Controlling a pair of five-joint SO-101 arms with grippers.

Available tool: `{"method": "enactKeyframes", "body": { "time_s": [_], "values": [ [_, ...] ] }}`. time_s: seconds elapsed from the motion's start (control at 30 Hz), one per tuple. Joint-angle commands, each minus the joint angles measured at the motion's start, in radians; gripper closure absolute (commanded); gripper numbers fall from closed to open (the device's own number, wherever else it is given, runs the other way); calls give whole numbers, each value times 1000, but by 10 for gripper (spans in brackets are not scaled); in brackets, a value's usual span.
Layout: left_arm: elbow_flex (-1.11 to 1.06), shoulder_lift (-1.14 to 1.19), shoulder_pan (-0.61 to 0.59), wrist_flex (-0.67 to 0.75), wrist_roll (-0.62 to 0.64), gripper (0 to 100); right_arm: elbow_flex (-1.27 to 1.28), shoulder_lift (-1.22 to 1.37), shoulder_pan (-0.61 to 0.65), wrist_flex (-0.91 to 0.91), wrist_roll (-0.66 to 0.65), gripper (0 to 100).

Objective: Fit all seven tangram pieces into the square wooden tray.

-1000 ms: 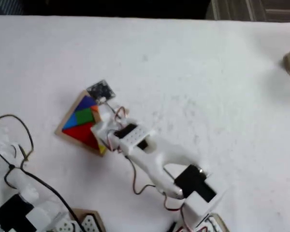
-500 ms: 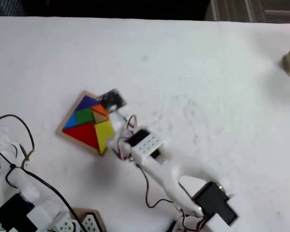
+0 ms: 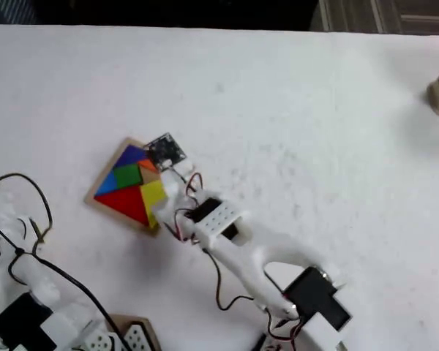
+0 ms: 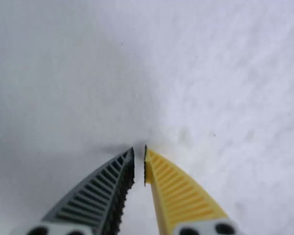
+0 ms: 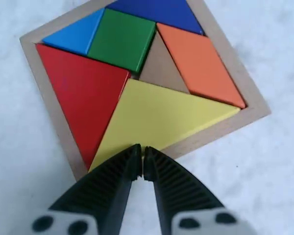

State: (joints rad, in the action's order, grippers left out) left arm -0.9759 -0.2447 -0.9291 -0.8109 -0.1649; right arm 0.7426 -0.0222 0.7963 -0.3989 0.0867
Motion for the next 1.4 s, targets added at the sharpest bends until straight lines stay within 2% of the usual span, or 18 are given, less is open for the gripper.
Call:
{"method": "enactKeyframes", "body": {
  "time_s": [0.0,0.33,0.6,1.03,1.23,1.37],
  "values": [
    [5,-1,12,25,-8,935,-40,-8,-39,24,-6,981],
    [5,-1,10,25,-8,935,-44,-8,-44,31,-6,981],
    [5,-1,8,23,-8,935,-57,85,-79,166,-14,981],
    [5,-1,8,23,-8,935,-44,-108,-74,-10,-6,981],
    [5,-1,10,25,-8,935,-11,-79,28,122,-15,981],
    [2,-5,27,20,-11,936,-14,-8,12,170,-15,981]
  ]
}}
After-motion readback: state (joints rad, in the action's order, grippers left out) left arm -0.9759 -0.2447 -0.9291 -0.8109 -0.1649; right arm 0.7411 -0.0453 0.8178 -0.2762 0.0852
